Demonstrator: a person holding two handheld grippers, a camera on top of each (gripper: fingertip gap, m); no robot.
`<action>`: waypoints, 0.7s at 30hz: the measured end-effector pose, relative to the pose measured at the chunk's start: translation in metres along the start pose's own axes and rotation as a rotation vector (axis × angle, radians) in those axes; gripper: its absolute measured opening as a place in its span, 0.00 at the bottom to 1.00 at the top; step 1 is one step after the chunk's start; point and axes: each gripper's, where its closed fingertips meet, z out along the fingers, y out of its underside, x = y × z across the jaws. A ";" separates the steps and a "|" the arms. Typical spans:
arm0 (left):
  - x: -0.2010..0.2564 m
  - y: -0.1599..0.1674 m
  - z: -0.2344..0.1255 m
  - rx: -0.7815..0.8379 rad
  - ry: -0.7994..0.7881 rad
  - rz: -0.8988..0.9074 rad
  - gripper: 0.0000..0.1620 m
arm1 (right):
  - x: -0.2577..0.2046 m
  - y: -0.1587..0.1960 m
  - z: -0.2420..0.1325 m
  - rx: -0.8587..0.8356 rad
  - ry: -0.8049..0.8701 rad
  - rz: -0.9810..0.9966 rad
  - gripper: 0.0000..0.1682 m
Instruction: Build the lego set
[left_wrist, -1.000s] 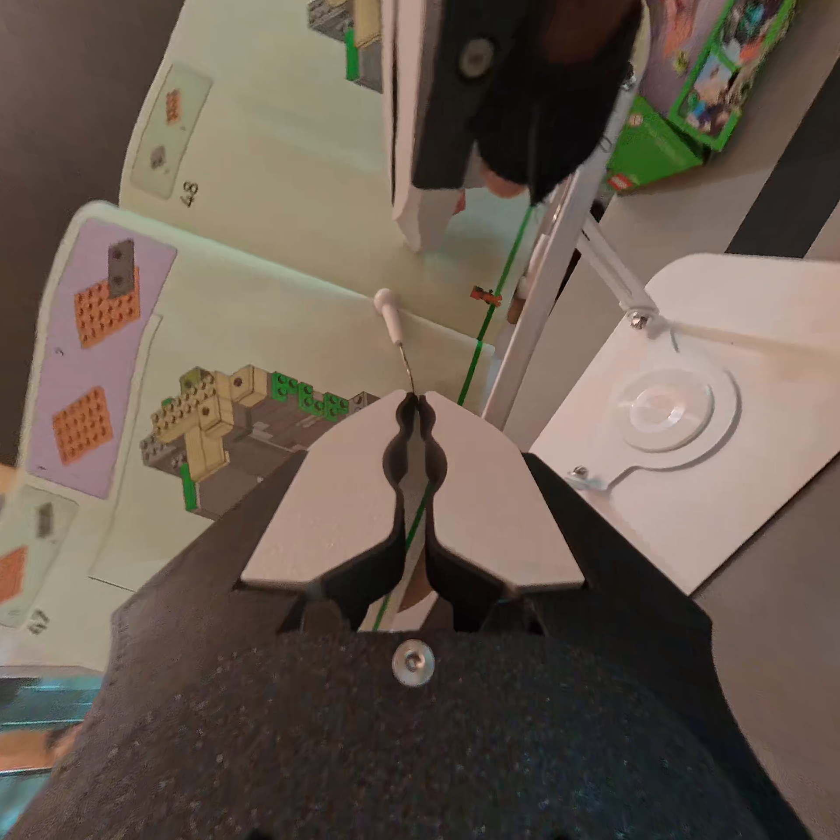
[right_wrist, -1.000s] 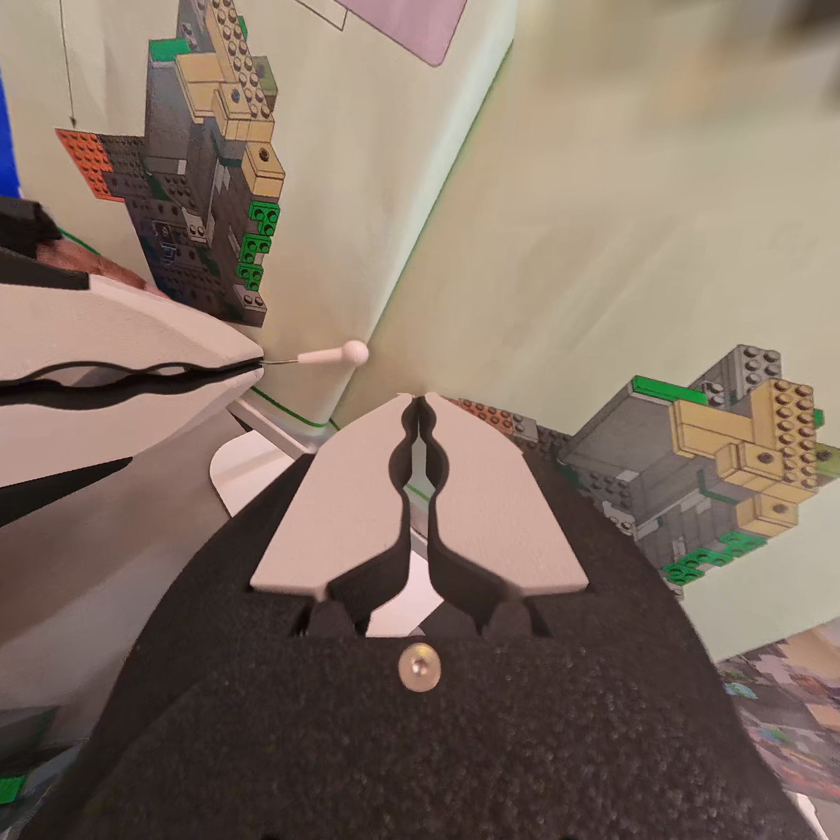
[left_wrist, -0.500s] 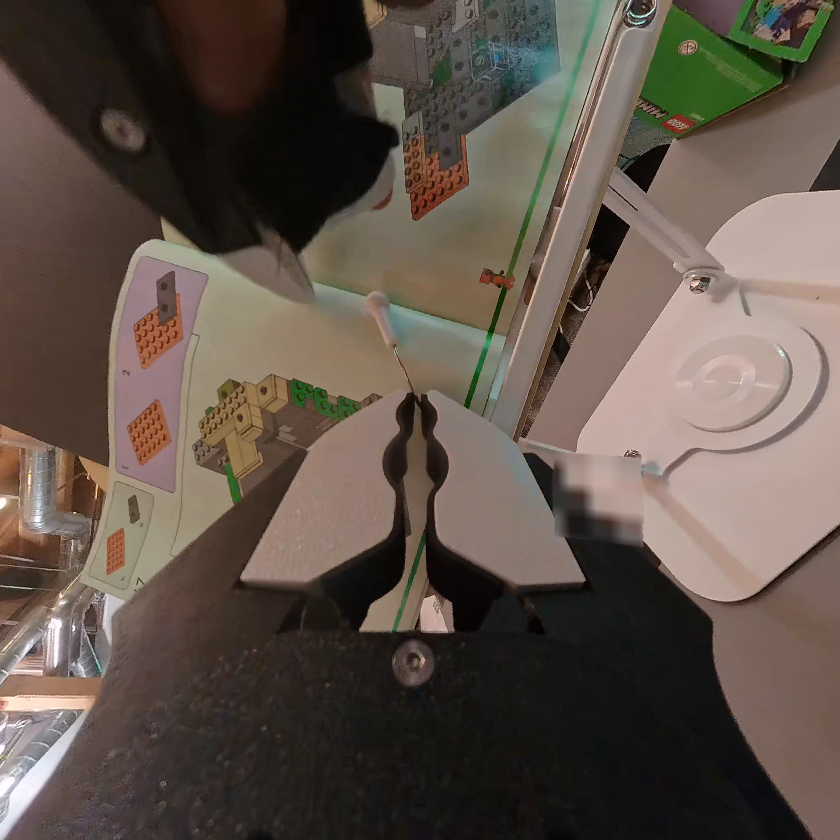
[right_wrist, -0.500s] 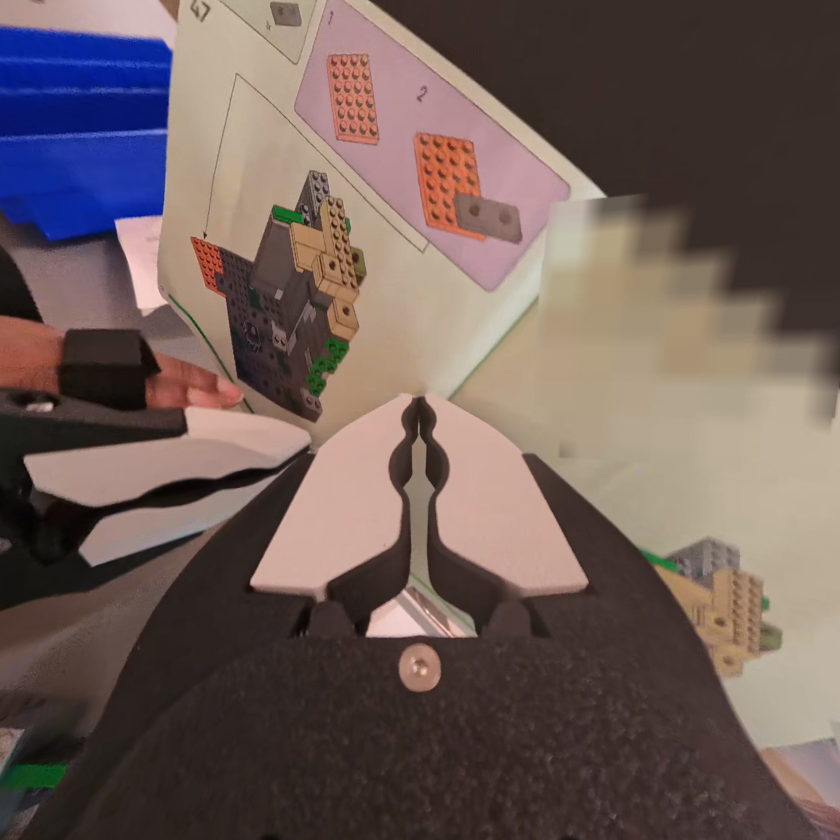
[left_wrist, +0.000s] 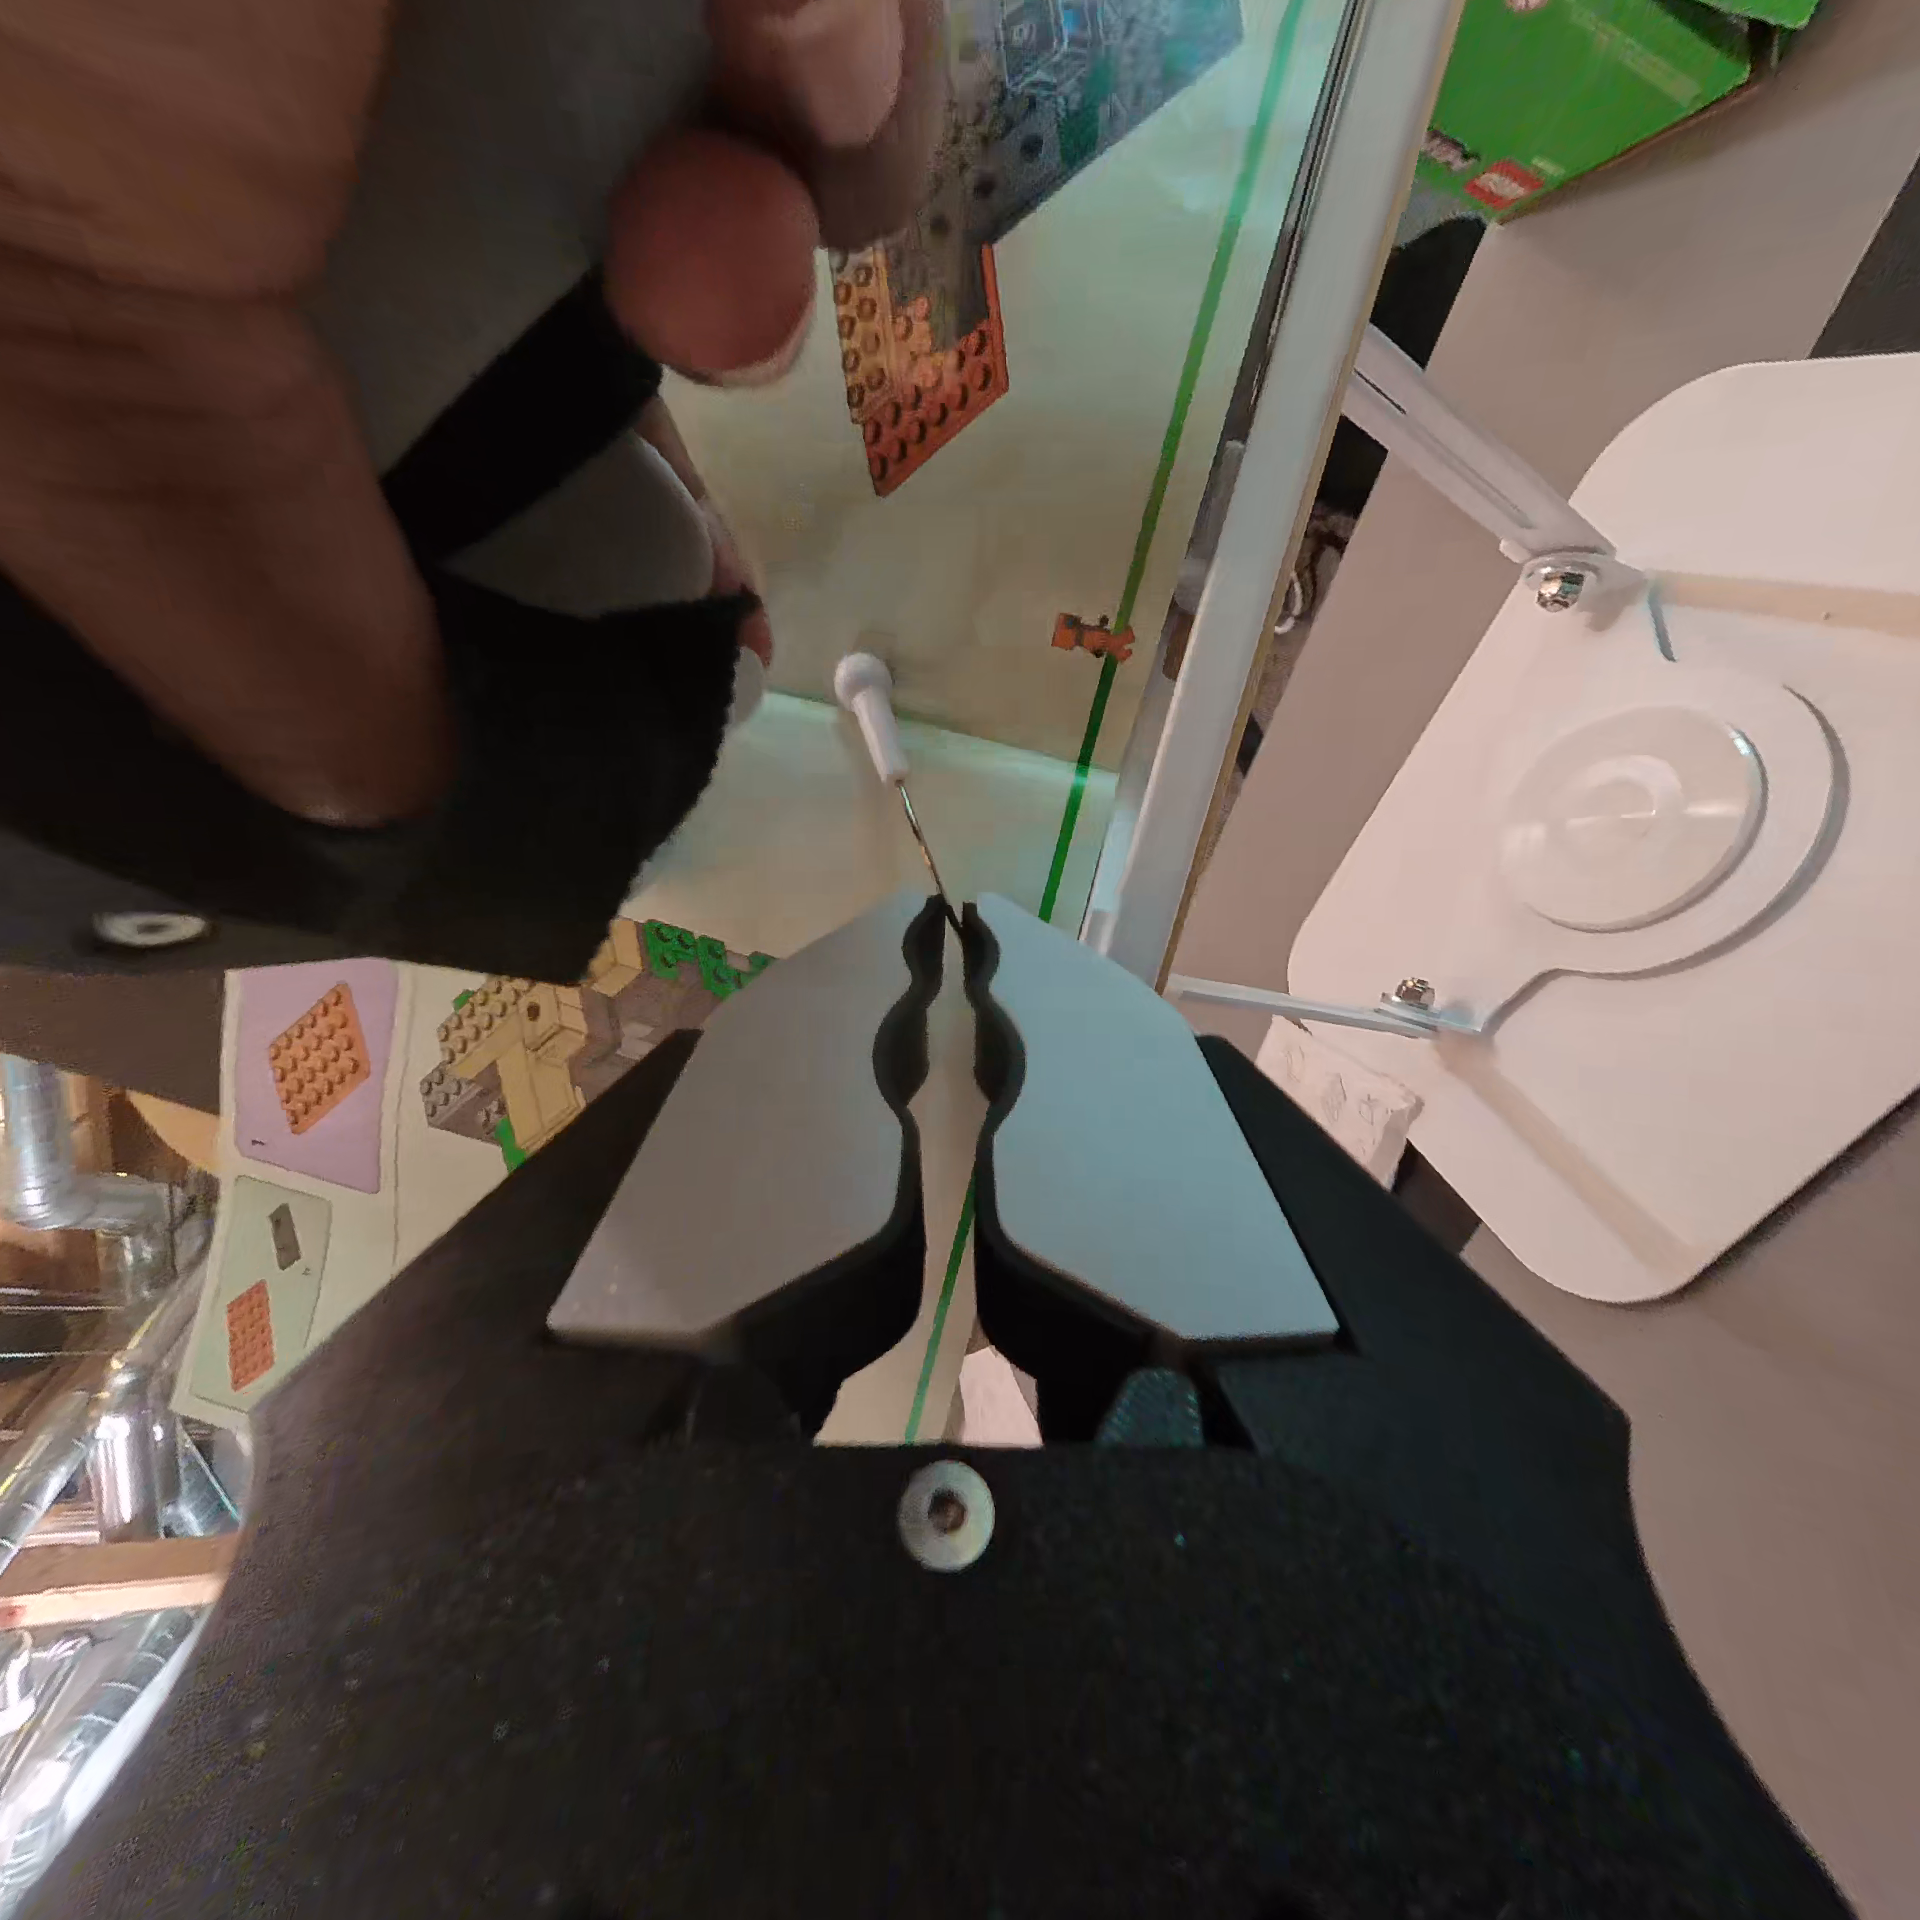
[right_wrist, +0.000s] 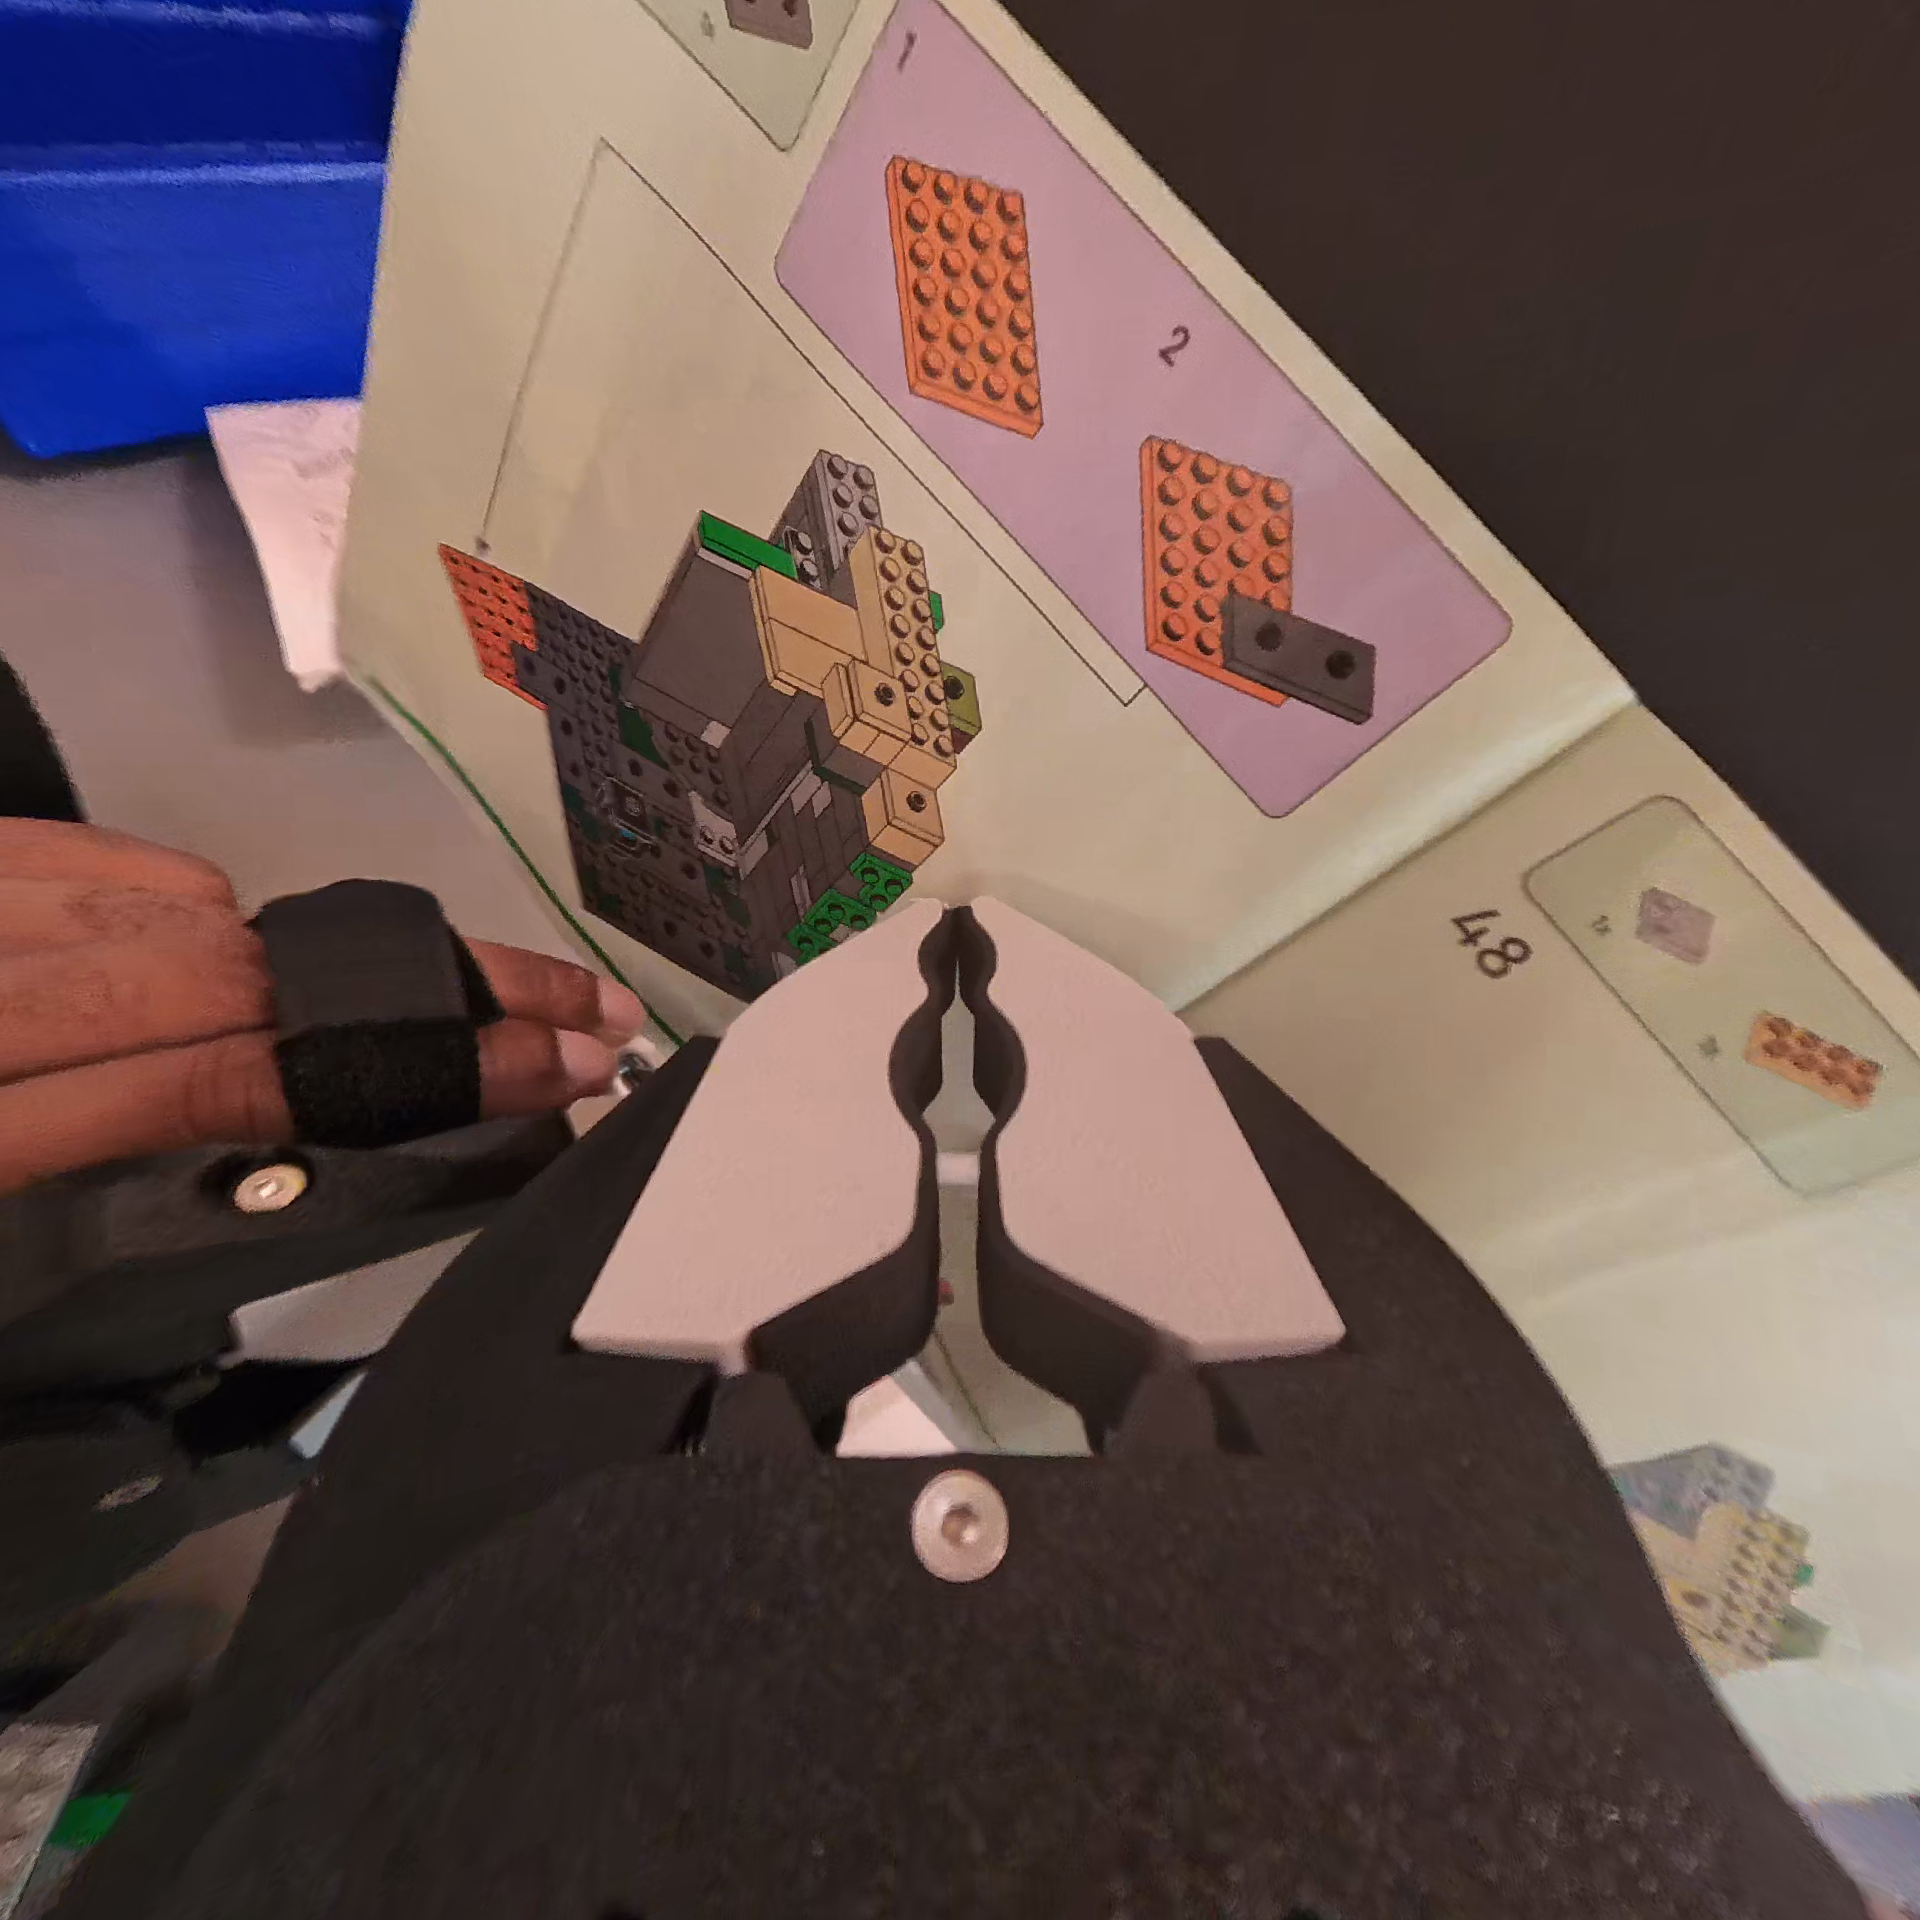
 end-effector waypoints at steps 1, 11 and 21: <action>0.001 0.000 0.001 -0.014 0.018 -0.003 0.02 | 0.002 -0.001 -0.005 0.027 -0.007 0.024 0.00; 0.014 -0.005 0.001 0.003 0.068 0.230 0.01 | 0.037 0.045 -0.033 0.059 0.062 0.192 0.00; -0.005 -0.011 -0.031 0.075 0.030 -0.079 0.08 | 0.023 0.055 -0.060 0.232 0.035 0.257 0.00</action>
